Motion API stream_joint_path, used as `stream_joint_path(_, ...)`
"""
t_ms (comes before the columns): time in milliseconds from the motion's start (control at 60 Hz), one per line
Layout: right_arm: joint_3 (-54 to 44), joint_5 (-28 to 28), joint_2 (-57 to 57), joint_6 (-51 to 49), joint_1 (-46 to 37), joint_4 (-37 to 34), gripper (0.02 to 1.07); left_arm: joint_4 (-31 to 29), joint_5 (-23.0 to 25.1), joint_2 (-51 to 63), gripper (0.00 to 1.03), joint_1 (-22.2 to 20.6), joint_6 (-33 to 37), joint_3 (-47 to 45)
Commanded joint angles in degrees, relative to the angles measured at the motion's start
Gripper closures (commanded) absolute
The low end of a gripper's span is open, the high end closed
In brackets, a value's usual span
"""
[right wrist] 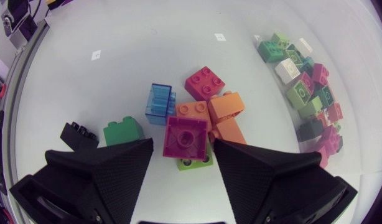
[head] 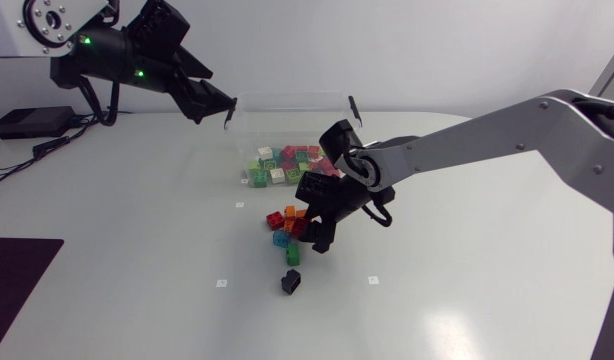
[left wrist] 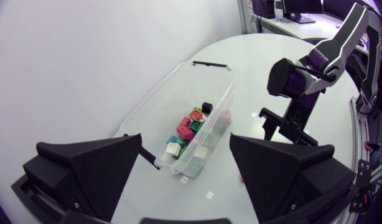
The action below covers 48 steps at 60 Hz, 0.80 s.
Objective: Place the duplo bricks in the container
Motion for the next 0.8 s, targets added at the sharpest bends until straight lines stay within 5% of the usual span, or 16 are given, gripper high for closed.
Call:
stream_joint_path(0, 1.47, 0.65, 2.07, -0.96, 0.61, -1.01, 0.48, -0.75, 0.03, -3.11, 0.05, 0.53, 2.70, -3.67)
stream_joint_path(300, 1.30, 0.65, 1.54, -0.87, 1.32, -1.36, 0.90, -1.63, 0.12, -9.70, 0.05, -0.26, 9.82, -14.31)
stream_joint_path(783, -6.79, -1.11, -9.97, -0.87, -1.76, -1.27, 0.90, 0.22, 0.39, -10.85, 0.05, -7.55, 18.88, -28.28)
